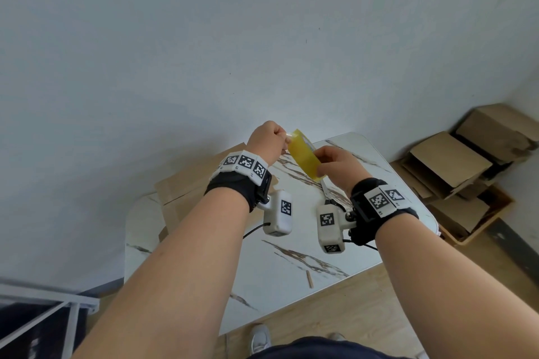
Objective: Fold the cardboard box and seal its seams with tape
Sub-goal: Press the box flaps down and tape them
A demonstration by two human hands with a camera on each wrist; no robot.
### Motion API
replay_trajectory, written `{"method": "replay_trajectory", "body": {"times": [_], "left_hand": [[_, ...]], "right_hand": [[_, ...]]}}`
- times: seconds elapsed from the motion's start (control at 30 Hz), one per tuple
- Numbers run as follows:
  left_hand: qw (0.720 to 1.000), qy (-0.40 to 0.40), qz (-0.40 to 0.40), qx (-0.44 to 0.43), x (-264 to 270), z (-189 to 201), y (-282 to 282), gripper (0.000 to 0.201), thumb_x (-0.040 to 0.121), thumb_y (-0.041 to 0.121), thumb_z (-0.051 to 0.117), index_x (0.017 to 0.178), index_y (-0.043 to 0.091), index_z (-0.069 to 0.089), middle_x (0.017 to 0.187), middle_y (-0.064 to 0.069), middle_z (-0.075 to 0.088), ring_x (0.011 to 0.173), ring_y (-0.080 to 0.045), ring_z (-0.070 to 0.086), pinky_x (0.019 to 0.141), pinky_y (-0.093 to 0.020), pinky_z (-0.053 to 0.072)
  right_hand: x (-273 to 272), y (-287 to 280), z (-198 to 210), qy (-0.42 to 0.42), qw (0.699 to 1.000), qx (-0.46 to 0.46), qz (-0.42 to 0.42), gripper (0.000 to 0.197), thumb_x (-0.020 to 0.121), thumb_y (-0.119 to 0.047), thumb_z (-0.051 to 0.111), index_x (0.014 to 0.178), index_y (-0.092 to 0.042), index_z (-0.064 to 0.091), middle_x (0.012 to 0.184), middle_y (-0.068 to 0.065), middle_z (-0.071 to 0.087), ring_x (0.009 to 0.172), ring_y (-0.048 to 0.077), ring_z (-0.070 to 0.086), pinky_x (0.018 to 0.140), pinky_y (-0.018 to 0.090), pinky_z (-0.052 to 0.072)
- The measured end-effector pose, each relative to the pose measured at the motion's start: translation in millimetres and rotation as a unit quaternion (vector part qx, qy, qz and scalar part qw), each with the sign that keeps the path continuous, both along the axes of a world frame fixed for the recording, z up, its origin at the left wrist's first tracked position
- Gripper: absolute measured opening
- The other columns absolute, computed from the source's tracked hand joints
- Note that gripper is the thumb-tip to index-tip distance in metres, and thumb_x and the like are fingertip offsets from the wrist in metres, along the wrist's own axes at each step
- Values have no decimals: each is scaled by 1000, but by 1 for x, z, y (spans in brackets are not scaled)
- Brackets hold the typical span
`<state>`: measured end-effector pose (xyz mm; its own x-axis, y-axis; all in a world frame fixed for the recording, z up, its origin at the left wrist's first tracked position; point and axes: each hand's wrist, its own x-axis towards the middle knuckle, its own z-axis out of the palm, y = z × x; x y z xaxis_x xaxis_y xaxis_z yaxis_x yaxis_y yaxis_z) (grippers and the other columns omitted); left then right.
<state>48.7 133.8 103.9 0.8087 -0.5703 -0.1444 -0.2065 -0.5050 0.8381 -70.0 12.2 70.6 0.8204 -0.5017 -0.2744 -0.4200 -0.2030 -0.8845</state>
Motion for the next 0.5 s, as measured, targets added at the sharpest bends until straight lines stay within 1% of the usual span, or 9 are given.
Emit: {"method": "replay_trajectory", "body": {"times": [0.07,0.17,0.2,0.23,0.27,0.33,0.4,0.43,0.5], "left_hand": [[1000,-19,-9,12,0,0,1,15,97,10,36,91,11,49,103,-6,69,94,-28,65,90,-44,52],[997,-52,-33,44,2,1,1,13,97,12,36,92,15,47,106,0,69,96,-26,63,90,-44,50],[996,-55,-44,52,2,1,1,13,97,13,36,91,16,48,105,2,69,96,-25,64,90,-44,51],[995,-59,-57,61,2,1,0,13,97,13,37,92,16,49,103,3,68,96,-23,64,90,-43,51],[993,-63,-72,72,2,1,-1,13,97,13,38,93,16,50,100,5,68,96,-22,63,89,-41,51],[988,-72,-105,86,0,2,-3,13,97,12,40,93,16,51,98,6,68,99,-19,61,86,-35,50],[983,-77,-142,86,-3,4,-6,12,96,11,41,93,16,52,100,5,70,99,-18,59,84,-31,46],[980,-79,-160,85,-5,5,-7,12,96,10,42,93,15,52,102,3,71,98,-17,59,84,-31,45],[976,-81,-183,84,-7,7,-9,11,96,9,43,92,15,52,105,0,70,96,-17,58,85,-31,45]], "right_hand": [[0,-1,-1,16,1000,-11,21,29,73,6,57,90,-15,67,89,7,67,80,22,58,82,36,51],[0,-4,1,3,1000,16,6,31,78,5,52,90,-19,67,98,10,70,87,20,60,89,36,51],[1,-6,2,-14,999,26,-13,32,80,5,51,95,-19,66,101,9,70,90,20,60,90,35,51],[1,-8,4,-27,999,14,-30,34,82,5,50,103,-18,64,105,7,69,93,19,60,89,33,52],[3,-10,4,-30,999,-20,-37,39,82,4,51,113,-18,61,112,5,66,97,19,60,87,31,49],[5,-13,4,-6,995,-102,-13,54,83,0,58,132,-21,51,130,1,57,114,19,55,89,26,42],[6,-13,2,32,989,-140,32,63,83,-5,65,140,-23,45,139,-1,50,128,19,47,95,25,37],[7,-12,0,44,987,-143,53,62,83,-7,66,140,-23,46,139,-1,51,129,20,46,97,26,36],[7,-12,-3,52,986,-139,74,51,82,-7,67,130,-20,57,127,3,61,120,22,55,95,30,42]]}}
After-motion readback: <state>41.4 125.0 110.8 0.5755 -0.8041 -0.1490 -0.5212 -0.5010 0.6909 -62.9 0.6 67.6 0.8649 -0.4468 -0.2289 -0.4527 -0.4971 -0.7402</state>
